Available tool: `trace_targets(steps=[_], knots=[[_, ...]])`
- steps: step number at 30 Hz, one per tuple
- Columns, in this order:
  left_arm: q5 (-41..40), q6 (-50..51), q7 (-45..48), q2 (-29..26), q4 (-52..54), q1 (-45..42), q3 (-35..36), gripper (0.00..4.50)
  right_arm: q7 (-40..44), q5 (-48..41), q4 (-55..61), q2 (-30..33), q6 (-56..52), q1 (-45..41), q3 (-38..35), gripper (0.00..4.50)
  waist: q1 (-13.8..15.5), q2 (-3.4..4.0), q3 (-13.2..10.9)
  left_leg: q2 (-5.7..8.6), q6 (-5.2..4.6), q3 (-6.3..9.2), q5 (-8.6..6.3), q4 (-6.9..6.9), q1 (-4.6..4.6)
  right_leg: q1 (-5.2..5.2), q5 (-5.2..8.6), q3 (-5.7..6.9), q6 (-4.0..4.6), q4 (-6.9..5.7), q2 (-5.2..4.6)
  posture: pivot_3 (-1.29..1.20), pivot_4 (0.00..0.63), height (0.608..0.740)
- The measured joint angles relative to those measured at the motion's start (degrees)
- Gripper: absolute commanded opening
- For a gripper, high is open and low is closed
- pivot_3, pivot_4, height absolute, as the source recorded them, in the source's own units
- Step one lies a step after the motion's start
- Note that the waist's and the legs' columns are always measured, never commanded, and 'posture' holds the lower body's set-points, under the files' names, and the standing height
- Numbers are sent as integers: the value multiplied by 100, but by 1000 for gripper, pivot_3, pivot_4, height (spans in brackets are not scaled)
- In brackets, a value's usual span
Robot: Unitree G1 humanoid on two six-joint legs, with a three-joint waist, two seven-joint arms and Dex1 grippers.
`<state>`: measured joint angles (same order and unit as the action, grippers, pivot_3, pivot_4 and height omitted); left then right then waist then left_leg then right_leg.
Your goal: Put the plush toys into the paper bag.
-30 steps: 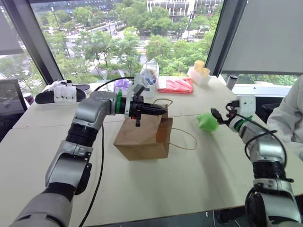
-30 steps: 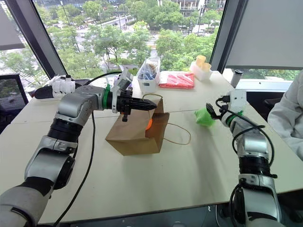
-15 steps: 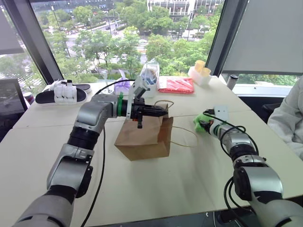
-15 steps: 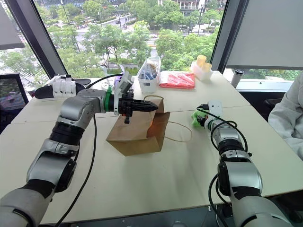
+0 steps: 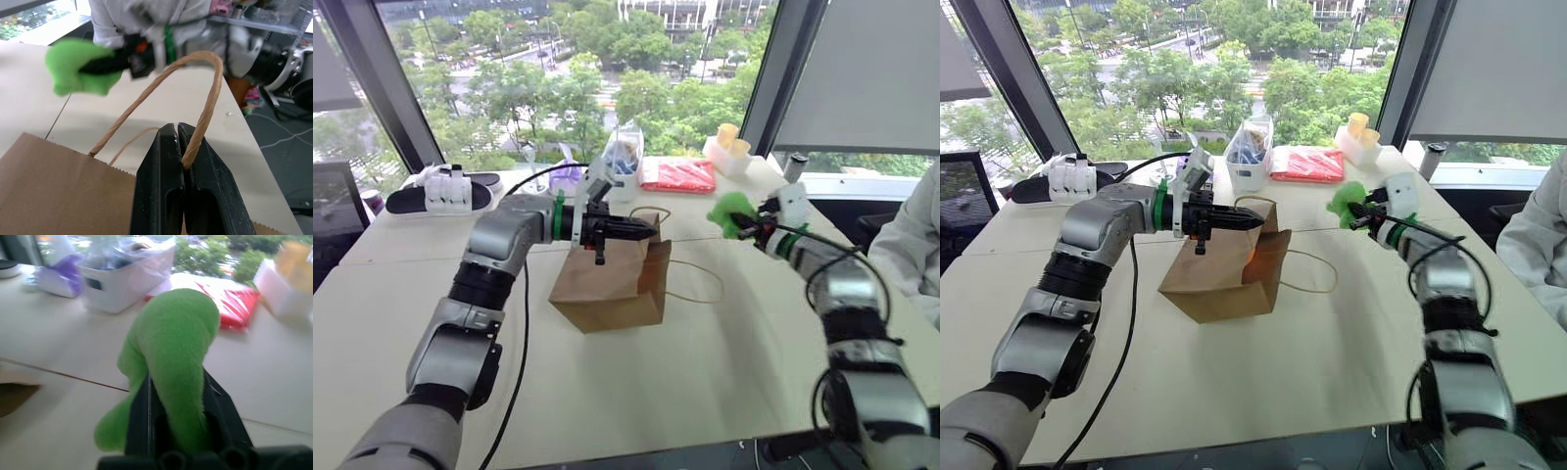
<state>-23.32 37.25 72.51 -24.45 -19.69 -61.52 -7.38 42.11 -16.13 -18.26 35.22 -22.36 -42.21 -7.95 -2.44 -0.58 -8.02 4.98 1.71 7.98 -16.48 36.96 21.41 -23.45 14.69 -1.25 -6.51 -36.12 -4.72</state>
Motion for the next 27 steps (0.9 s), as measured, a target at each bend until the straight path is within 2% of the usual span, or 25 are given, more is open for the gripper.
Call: trace_targets(steps=[4, 9, 15, 19, 22, 27], knots=[[-43, -2, 28, 3, -14, -10, 6, 0, 724, -477, 1487, 396, -853, 679, 249, 53, 6, -1, 0, 2, -3, -5, -2, 8, -3, 6, 0, 0, -1, 4, -1, 0, 150, 740], [-101, -2, 83, 35, -12, -11, 2, 0, 1022, -767, 2059, 371, -1365, 857, 542, 53, 9, -1, 0, 1, -4, -6, -2, 14, -9, 7, 0, -2, -1, 7, 0, 0, 150, 740], [-103, -4, 123, 107, -46, -71, -22, 0, 1067, -652, 1782, -321, -1360, 434, 1258, 53, 0, -1, 0, 1, -2, -4, -1, 9, -7, -4, 0, -4, -2, 1, 0, 0, 150, 740], [-102, -7, 162, 101, -54, -148, -26, 0, 1186, -289, 881, -865, -891, -29, 1767, 53, 10, -2, 1, 4, -1, -1, -1, 9, -7, -3, -1, -3, -2, 1, -2, 0, 150, 740], [-101, -7, 173, 91, -53, -148, -27, 0, 1253, -99, 453, -1088, -602, -196, 1976, 1220, 25, -2, 1, 7, -1, 5, -1, 8, -2, -4, -4, -3, -6, -1, -4, 0, 150, 740], [-102, -5, 171, 47, -50, -148, -26, 0, 1350, 73, 202, -1153, -309, -293, 2004, 3932, 13, -2, 1, 10, -1, 6, -1, 5, -2, -5, -6, -3, -10, 0, -6, 0, 150, 740]])
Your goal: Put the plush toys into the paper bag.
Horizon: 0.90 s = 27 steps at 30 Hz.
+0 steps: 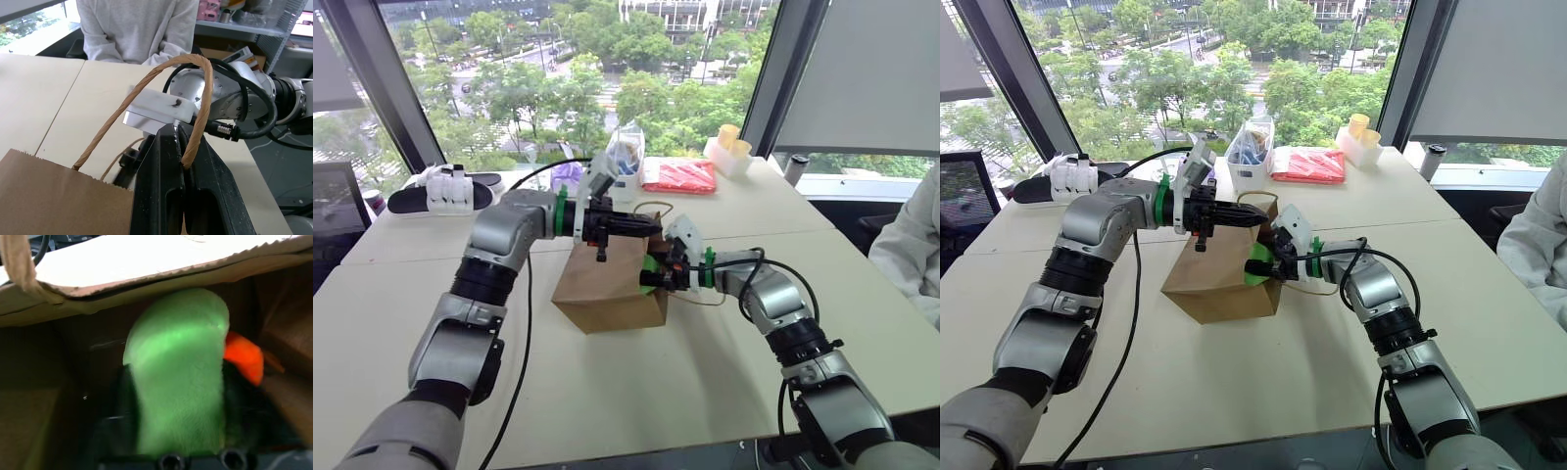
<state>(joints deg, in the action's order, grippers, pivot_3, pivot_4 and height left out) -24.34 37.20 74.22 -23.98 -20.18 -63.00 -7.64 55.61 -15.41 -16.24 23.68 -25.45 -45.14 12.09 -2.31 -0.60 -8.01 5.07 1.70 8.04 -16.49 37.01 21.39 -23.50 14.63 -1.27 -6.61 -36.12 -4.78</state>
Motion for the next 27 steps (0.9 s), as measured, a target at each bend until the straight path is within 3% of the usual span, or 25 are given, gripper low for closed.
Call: trace_targets(steps=[1, 7, 20, 23, 27], knots=[[0, 0, -2, -21, 0, 0, 2, 0, 9, 36, -22, -1, 41, 0, -3, 4468, -9, 0, 0, 0, 0, 0, 0, 0, 0, -1, 0, 0, 0, 0, 0, 0, 150, 740], [-8, 4, -68, -42, 1, 0, 29, 0, -45, -2, 115, 69, 26, 149, -277, 4468, -3, 0, 0, 0, 0, 0, 0, 1, 1, 0, 0, 0, 0, 0, 1, 0, 150, 740], [-126, 112, -163, -96, 24, 45, 153, 0, -984, -1579, 2020, 870, -1659, 1656, -2631, 4468, 36, -1, 1, -1, -2, -1, -1, 0, -2, 4, 0, -2, 0, 2, -2, 0, 150, 740], [-136, 121, -192, -138, 38, 50, 186, 0, -1586, -1750, 2182, 747, -2051, 2372, -3121, 4468, 93, -3, 2, -1, -3, -2, -1, 0, -4, 5, 0, -3, 0, 1, -1, 0, 150, 740], [-149, 138, -208, -190, 109, 182, 234, 0, -2443, -2067, 2348, 83, -2473, 2956, -3556, 4468, 122, -2, 2, -2, -3, -10, -1, 2, -4, 0, 0, -13, 0, 1, 0, 0, 150, 740]])
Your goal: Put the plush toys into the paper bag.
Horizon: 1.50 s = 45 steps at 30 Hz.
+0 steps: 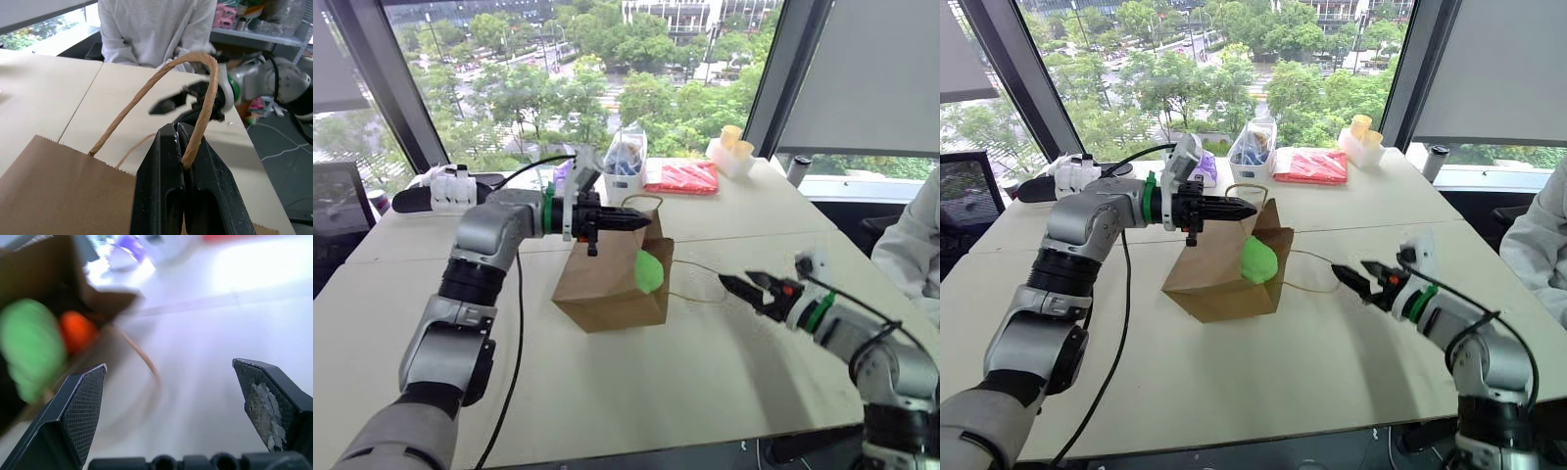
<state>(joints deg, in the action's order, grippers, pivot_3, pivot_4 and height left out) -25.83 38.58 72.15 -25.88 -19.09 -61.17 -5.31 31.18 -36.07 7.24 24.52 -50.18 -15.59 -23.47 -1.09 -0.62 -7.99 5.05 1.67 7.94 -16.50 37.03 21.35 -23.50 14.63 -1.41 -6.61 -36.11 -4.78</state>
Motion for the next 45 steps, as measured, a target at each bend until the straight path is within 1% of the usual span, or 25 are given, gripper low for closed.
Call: trace_targets(steps=[4, 6, 8, 9, 11, 13, 15, 16, 17, 18, 19, 25, 29, 33, 40, 42, 44, 45], knots=[[-64, 54, -28, 5, 50, 29, 3, 0, -635, -436, 168, -517, -216, 92, -325, 4468, 27, 0, 0, 1, 0, 1, 0, 3, -4, 4, 0, 0, 0, 1, 0, 0, 150, 740], [-96, 80, -72, 8, 130, 31, 5, 0, -979, -910, 168, -832, -422, 43, -622, 4468, 32, 0, 0, 1, 0, 2, 0, 2, -4, 5, 0, 0, 0, 1, 0, 0, 150, 740], [-106, 84, -106, 17, 135, 34, 5, 0, -1168, -1204, 168, -975, -547, -22, -700, 4468, 29, 0, 0, 1, 0, 2, 0, 1, -4, 4, 0, 0, 0, 1, 0, 0, 150, 740], [-109, 84, -122, 31, 136, 46, 4, 0, -1274, -1383, 168, -1012, -623, -60, -715, 4238, 29, 1, 0, 1, 0, 2, 0, 0, -5, 4, 0, 0, 0, 1, 0, 0, 150, 740], [-111, 84, -127, 32, 142, 89, 5, 0, -1395, -1512, 160, -1061, -644, -92, -724, 3741, 27, 0, 0, 1, 0, 2, 0, 0, -6, 4, 0, 0, 0, 1, 1, 0, 150, 740], [-111, 84, -130, 37, 143, 123, 3, 0, -1525, -1615, 132, -1178, -615, -146, -721, 2846, 21, 0, 0, 1, 0, 2, 0, -2, -6, 4, 0, 0, 0, 0, 1, 0, 150, 740], [-111, 84, -131, 36, 143, 124, 4, 0, -1592, -1707, 119, -1200, -600, -151, -712, 1809, 24, 0, 0, 1, -1, 2, 0, -1, -6, 4, 0, 0, 0, 0, 1, 0, 150, 740], [-111, 84, -130, 31, 143, 124, 4, 0, -1623, -1747, 119, -1199, -582, -150, -717, 1362, 25, 0, 0, 1, -1, 2, 0, -1, -6, 4, 0, 0, 0, 0, 1, 0, 150, 740], [-110, 84, -130, 26, 143, 124, 4, 0, -1642, -1801, 119, -1197, -573, -151, -721, 678, 26, 0, 0, 1, -1, 2, 0, -1, -6, 4, 0, 0, 0, 0, 1, 0, 150, 740], [-110, 83, -130, 24, 143, 124, 4, 0, -1674, -1865, 119, -1190, -572, -151, -722, 284, 24, 0, 0, 1, -1, 2, 0, -1, -6, 5, 0, 0, 0, 0, 2, 0, 150, 740], [-110, 82, -129, 24, 142, 124, 4, 0, -1699, -1906, 120, -1180, -572, -151, -721, 78, 23, 0, 0, 1, -1, 2, 0, -1, -6, 4, 0, 0, 0, 0, 2, 0, 150, 740], [-95, -81, -184, 54, 98, 112, 17, 0, -1776, -2257, 217, -1082, -491, -201, -754, 78, 18, 1, 0, 1, -1, 2, 0, -2, -5, 4, 0, 0, 0, 0, 2, 0, 150, 740], [-65, -415, -378, 179, -178, -105, 108, 0, -1962, -2964, 479, -961, -387, -726, -877, 78, 19, 1, 0, 1, -1, 2, 0, -1, -5, 2, 0, 0, 0, 3, 2, 0, 150, 740], [-57, -670, -461, 188, -410, -488, 278, 0, -2221, -3749, 677, -665, -229, -1288, -1000, 78, 27, 0, 0, 0, -3, 6, -2, -3, -4, 5, 0, 3, 0, 3, 3, 0, 150, 740], [28, -895, -500, 296, -749, -562, 373, 0, -2484, -4631, 715, -301, -8, -1454, -964, 78, 20, 0, 0, 0, -7, 5, -4, -4, -1, 5, 0, 3, 0, 2, 2, 0, 150, 740], [42, -898, -466, 290, -772, -552, 373, 0, -2529, -4644, 725, -207, 67, -1427, -915, 78, 18, 0, 0, 0, -7, 5, -4, -4, -1, 5, 0, 3, 0, 2, 2, 0, 150, 740], [44, -892, -436, 286, -769, -526, 375, 0, -2523, -4310, 681, -77, 192, -1260, -742, 576, 21, 0, 0, 1, -12, 4, -6, -3, -1, 5, 0, 3, -1, 2, 3, 0, 150, 740], [43, -885, -424, 283, -767, -509, 375, 0, -2486, -4128, 634, -59, 267, -1182, -689, 881, 23, 0, 0, 1, -32, 4, -18, -3, -1, 6, 0, 3, -1, 1, 3, 0, 150, 740]])
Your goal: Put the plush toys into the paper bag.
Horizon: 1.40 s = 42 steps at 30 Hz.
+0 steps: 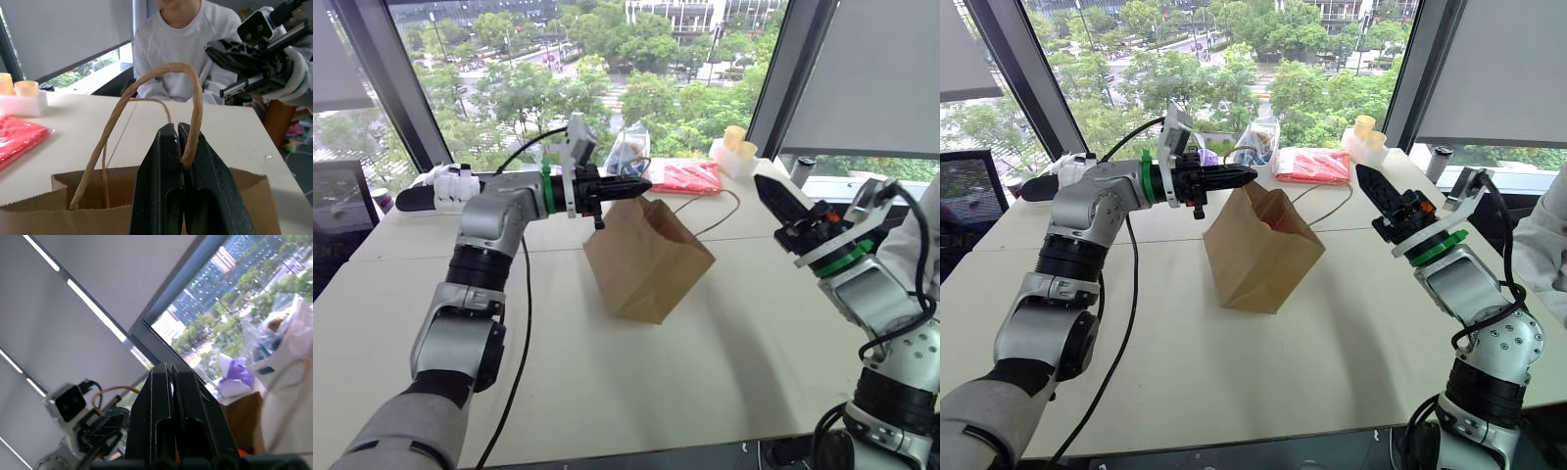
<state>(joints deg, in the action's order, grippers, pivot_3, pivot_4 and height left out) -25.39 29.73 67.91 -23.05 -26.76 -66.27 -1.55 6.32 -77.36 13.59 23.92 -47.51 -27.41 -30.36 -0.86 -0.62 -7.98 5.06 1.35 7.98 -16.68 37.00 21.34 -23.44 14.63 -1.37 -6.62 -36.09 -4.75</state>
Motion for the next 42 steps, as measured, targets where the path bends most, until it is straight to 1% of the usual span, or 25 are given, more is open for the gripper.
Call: trace_targets(steps=[4, 6, 12, 17, 21, 24, 27, 30, 32, 35, 40, 41, 42], knots=[[0, 23, 44, -3, 20, 50, -1, 0, 192, 528, -289, 81, 154, 357, 218, 2711, -1, 0, 0, 0, 2, -2, 2, 2, 1, -1, 0, 0, 0, -1, 1, 0, 150, 740], [3, 27, 66, -3, 45, 61, -2, 0, 255, 667, -434, 143, 142, 412, 324, 3709, -4, 0, 0, 0, 5, -2, 3, 2, 0, -1, 0, 0, 0, -1, 1, 0, 150, 740], [14, 104, 82, 0, 67, 64, -8, 0, 273, 675, -666, 121, -64, 562, 450, 3709, -4, 0, 0, -1, 3, -1, 2, 2, 0, -1, 0, -1, 0, 0, 1, 0, 150, 740], [26, 125, 139, -2, 95, 91, -17, 0, 309, 620, -647, 55, -167, 1022, 469, 3709, 20, 0, 0, 0, 2, 0, 1, 3, 0, 3, 0, -1, 0, 1, 0, 0, 150, 740], [29, 136, 187, -5, 100, 124, -27, 0, 306, 425, -648, -227, -213, 1389, 453, 3709, 4, 0, 0, 0, 0, -1, 0, 3, -1, 2, 0, -2, 0, 2, 0, 0, 150, 740], [37, 142, 198, 27, 106, 135, -102, 0, 339, 228, -638, -342, -207, 1350, 449, 3709, -14, 0, 0, -1, -2, -3, -1, 3, -4, 1, 0, -2, 0, 3, 1, 0, 150, 740], [39, 145, 202, 51, 111, 141, -117, 0, 458, 232, -658, -455, -134, 1188, 512, 3709, -13, 0, 0, -1, -3, -3, -1, 3, -5, 1, 0, -2, 0, 3, 2, 0, 150, 740], [43, 145, 196, 75, 113, 141, -144, 0, 550, 287, -886, -618, 61, 834, 568, 3709, -12, 0, 0, -1, 1, -2, 1, 4, -5, 1, 0, -2, 0, 2, 3, 0, 150, 740], [44, 145, 193, 71, 114, 141, -161, 0, 598, 297, -888, -673, 112, 809, 600, 3709, 9, 0, 0, -1, 3, 3, 2, 3, -4, 0, 0, 0, 0, 2, 3, 0, 150, 740], [43, 152, 188, 64, 116, 142, -161, 0, 603, 396, -1040, -736, 178, 791, 672, 2963, 6, 0, 0, 1, 6, 2, 3, 3, -1, 1, 0, -1, 0, 0, 1, 0, 150, 740], [42, 248, 193, 56, 246, 202, -167, 0, 635, 866, -1426, -804, 552, 583, 701, 329, -11, 0, 0, 0, 7, -1, 4, 2, -2, -2, 0, -2, 0, 0, 2, 0, 150, 740], [42, 251, 194, 56, 246, 210, -167, 0, 661, 933, -1441, -819, 622, 542, 707, 68, -13, 0, 0, 0, 7, -1, 4, 2, -2, -2, 0, -2, 0, 0, 2, 0, 150, 740], [43, 252, 196, 56, 246, 211, -170, 0, 738, 1038, -1445, -824, 712, 504, 731, 68, -15, 0, 0, 0, 7, -1, 4, 2, -2, -2, 0, -2, 0, 0, 2, 0, 150, 740]])
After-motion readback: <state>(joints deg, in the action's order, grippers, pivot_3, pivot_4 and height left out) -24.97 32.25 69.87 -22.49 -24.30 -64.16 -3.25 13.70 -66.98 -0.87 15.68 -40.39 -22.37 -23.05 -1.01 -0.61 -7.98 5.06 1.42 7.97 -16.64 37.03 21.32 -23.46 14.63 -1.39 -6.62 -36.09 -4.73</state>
